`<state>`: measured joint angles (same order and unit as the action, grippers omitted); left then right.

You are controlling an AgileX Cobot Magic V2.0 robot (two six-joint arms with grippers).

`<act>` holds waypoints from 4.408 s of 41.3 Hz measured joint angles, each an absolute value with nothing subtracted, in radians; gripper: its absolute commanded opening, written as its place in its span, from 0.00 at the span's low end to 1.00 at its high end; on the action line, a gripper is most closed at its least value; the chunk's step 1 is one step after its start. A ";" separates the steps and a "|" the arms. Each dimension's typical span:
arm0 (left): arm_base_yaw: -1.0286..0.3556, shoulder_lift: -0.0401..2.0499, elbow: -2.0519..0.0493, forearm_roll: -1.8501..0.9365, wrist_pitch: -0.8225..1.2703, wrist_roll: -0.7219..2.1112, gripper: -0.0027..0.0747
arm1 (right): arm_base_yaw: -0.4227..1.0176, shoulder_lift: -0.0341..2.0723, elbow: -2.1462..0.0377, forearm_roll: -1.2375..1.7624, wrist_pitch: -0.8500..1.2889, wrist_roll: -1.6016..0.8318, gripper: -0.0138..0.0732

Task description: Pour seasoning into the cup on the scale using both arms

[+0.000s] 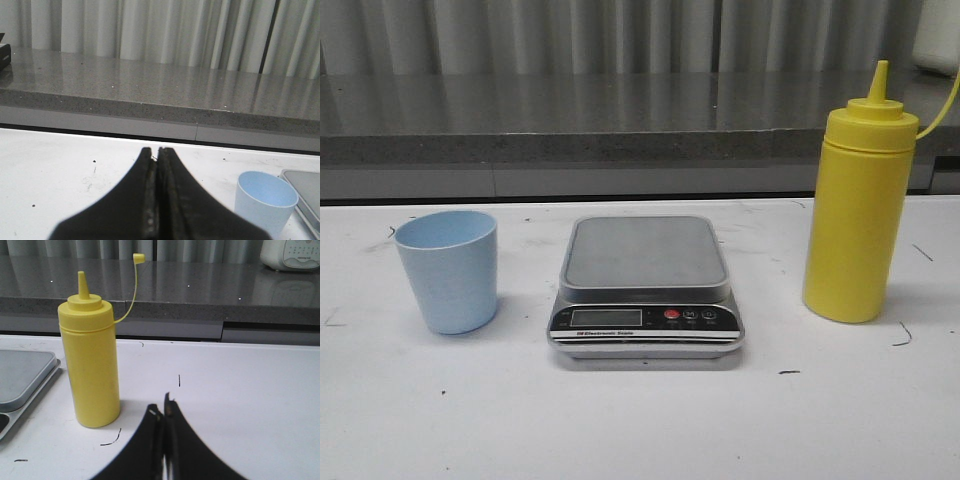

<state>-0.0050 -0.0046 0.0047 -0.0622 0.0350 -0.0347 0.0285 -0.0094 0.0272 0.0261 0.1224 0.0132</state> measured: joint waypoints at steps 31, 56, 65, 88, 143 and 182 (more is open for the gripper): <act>-0.005 -0.005 0.005 -0.062 0.035 -0.035 0.01 | 0.029 -0.009 0.027 0.026 0.120 0.013 0.08; -0.005 0.091 -0.479 -0.062 0.387 -0.035 0.01 | 0.029 0.045 -0.376 0.026 0.303 0.013 0.08; -0.005 0.280 -0.707 -0.062 0.612 -0.035 0.01 | 0.029 0.233 -0.579 0.026 0.494 0.013 0.08; -0.005 0.458 -0.667 -0.062 0.650 -0.035 0.01 | 0.029 0.530 -0.598 0.026 0.674 0.013 0.11; -0.248 1.199 -0.968 -0.041 0.774 -0.026 0.62 | 0.029 0.591 -0.595 0.024 0.758 -0.035 0.80; -0.260 1.792 -1.259 -0.075 0.795 -0.026 0.35 | 0.029 0.591 -0.595 0.024 0.758 -0.035 0.80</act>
<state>-0.2601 1.7921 -1.2593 -0.0746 0.7954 -0.0264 0.0285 0.5912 -0.5946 0.0239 0.7579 -0.0347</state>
